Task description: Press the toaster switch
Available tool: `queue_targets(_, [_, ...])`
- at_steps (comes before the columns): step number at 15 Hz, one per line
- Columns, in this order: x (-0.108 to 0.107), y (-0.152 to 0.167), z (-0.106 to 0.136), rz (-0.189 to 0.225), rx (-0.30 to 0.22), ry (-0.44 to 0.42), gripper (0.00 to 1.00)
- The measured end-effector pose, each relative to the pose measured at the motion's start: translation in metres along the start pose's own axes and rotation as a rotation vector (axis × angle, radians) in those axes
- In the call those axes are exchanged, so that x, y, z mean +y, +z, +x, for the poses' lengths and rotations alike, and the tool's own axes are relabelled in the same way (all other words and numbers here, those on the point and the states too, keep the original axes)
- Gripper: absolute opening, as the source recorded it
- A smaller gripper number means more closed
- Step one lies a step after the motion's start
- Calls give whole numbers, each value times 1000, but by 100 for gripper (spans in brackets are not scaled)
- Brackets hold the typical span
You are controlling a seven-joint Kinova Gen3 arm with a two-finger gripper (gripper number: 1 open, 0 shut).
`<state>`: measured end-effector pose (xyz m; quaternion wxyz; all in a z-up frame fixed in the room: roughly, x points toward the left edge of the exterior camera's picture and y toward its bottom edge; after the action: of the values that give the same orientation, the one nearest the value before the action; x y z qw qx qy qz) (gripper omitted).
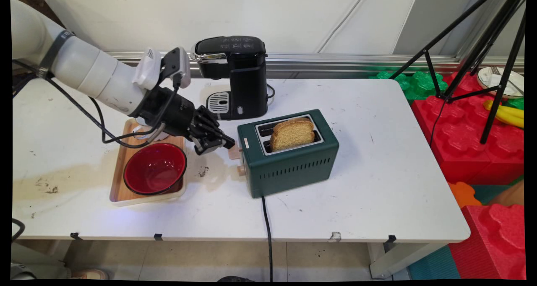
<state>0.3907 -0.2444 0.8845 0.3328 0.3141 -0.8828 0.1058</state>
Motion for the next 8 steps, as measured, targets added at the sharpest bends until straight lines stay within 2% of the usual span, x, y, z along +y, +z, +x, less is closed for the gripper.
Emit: queue_targets(8, [-1,17,-1,-8,-7,-3,0])
